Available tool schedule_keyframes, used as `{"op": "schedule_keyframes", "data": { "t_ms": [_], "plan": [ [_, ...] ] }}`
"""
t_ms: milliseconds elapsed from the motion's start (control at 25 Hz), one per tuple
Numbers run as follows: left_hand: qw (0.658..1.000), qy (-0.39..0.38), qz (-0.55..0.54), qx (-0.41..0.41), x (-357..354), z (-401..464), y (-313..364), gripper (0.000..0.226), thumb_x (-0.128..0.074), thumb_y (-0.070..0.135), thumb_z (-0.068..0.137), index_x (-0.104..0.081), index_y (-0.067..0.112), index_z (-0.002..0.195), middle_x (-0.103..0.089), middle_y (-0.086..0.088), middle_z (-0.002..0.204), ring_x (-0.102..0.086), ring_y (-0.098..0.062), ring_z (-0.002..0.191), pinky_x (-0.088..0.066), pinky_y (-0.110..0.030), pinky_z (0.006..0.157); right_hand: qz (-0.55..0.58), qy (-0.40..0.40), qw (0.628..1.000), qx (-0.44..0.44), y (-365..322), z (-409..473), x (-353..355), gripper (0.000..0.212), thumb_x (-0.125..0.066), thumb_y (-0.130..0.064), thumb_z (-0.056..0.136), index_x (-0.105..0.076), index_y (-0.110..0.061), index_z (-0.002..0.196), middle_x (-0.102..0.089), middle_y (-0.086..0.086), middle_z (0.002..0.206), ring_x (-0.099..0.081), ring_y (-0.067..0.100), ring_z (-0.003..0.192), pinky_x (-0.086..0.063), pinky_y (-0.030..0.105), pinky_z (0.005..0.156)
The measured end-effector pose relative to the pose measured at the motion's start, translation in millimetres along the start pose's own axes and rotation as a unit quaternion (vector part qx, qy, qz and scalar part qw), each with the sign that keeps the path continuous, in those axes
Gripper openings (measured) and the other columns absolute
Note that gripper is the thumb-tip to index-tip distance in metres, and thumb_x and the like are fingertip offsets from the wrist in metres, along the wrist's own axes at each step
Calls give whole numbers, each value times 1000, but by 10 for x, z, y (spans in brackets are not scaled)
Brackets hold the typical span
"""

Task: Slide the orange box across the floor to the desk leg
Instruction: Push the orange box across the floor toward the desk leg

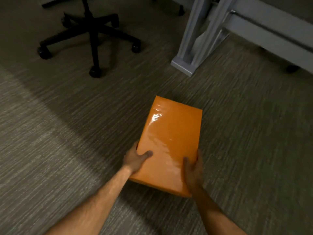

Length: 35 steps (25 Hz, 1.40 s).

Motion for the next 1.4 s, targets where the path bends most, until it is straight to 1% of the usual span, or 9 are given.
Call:
{"op": "schedule_keyframes", "data": {
  "t_ms": [120, 280, 440, 600, 760, 960, 1080, 1200, 1400],
  "plan": [
    [999, 21, 34, -26, -3, -19, -7, 78, -73, 79, 59, -57, 41, 126, -66, 25, 90, -70, -14, 89, -51, -31, 76, -79, 5, 997, -23, 57, -6, -55, 75, -48, -59, 96, -13, -36, 159, -36, 7, 161, -44, 33, 140, -36, 48, 111],
    [988, 40, 146, -23, 15, -109, 107, 92, -55, 87, 69, -37, 39, 146, -71, 2, 120, -68, -29, 105, -51, -41, 90, -142, -41, 989, -4, -133, 5, -28, 74, -32, -62, 97, -3, -38, 160, -26, 8, 166, -35, 33, 146, -31, 51, 118],
    [985, 29, 169, -30, 6, -41, 112, 103, -48, 93, 67, -22, 41, 153, -70, 0, 126, -67, -32, 110, -49, -41, 92, -115, -35, 993, 0, -211, 7, -44, 77, -37, -60, 96, -3, -35, 161, -25, 8, 166, -36, 34, 145, -33, 49, 114],
    [992, 23, 122, -38, -9, 68, 55, 104, -52, 94, 62, -27, 44, 150, -71, 6, 124, -68, -27, 110, -51, -36, 92, -39, 35, 995, -88, -27, 0, -23, 79, -55, -61, 91, -25, -29, 156, -48, 9, 153, -50, 33, 135, -42, 46, 107],
    [991, -11, 107, -75, -14, 155, 904, 84, -64, 75, 74, -34, 45, 146, -67, 3, 127, -64, -25, 111, -48, -40, 96, 20, 66, 993, -92, -559, 143, 366, 68, -67, -53, 87, -40, -27, 144, -61, 9, 133, -61, 32, 113, -49, 46, 95],
    [983, -67, 93, -141, -180, 659, 2450, 79, -67, 50, 77, -28, 50, 146, -60, 3, 129, -59, -13, 95, -43, -38, 90, 95, 107, 990, 0, -1408, 929, 1046, 60, -71, -21, 91, -40, -18, 143, -56, 12, 136, -58, 30, 116, -47, 46, 94],
    [982, -85, 58, -156, -408, 1071, 2998, 71, -71, 35, 79, -33, 49, 138, -57, 2, 123, -56, -18, 97, -46, -44, 89, 104, 100, 989, 38, -1601, 1552, 1265, 58, -71, -33, 91, -41, -31, 140, -54, 1, 130, -57, 26, 112, -46, 41, 87],
    [974, -118, 10, -191, -804, 1438, 3328, 56, -73, 29, 84, -40, 47, 125, -53, 13, 111, -56, -11, 92, -48, -46, 87, 132, 125, 982, 48, -1466, 2197, 1498, 63, -72, -39, 89, -41, -33, 142, -54, 4, 139, -57, 28, 121, -48, 41, 88],
    [966, -100, -34, -237, -1374, 2037, 3566, 40, -72, 18, 89, -53, 36, 120, -58, 4, 123, -57, -26, 119, -45, -53, 103, 198, 63, 976, 57, -1181, 3006, 1591, 73, -73, -29, 88, -35, -41, 149, -43, 3, 154, -51, 27, 128, -50, 53, 99]
  ]
}}
Point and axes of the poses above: each hand's wrist, its own z-axis towards the middle knuckle, its own x-axis out of the back of the hand, y = z × x, the point moved 5 cm from there along z, towards the middle knuckle
